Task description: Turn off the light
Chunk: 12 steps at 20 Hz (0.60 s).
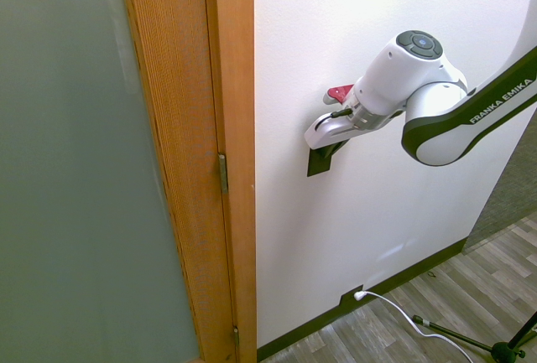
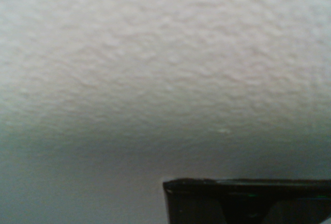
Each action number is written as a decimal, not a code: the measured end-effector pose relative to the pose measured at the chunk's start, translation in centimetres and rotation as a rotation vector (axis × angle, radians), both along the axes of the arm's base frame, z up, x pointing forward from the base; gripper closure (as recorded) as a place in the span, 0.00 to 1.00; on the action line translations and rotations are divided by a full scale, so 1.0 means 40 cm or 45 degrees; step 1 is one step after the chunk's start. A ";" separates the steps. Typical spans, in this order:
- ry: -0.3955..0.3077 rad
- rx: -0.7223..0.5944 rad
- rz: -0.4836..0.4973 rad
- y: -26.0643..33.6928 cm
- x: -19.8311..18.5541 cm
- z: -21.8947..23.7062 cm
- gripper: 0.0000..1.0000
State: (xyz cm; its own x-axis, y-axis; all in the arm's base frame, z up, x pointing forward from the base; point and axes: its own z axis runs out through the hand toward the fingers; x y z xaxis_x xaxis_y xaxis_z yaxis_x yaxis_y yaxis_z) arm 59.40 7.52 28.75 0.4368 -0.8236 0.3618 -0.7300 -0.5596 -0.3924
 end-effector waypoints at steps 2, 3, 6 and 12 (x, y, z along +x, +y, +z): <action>0.013 0.002 0.000 0.001 0.002 -0.016 1.00; 0.009 0.004 0.001 -0.001 0.007 -0.023 0.00; -0.006 0.012 0.016 -0.004 0.004 -0.027 0.00; -0.008 -0.015 0.063 -0.001 -0.002 -0.032 0.00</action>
State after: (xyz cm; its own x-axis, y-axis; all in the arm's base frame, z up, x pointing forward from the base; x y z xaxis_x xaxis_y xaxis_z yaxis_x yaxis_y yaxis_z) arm 59.31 7.48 27.48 0.4745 -0.7967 0.3744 -0.6989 -0.5996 -0.3900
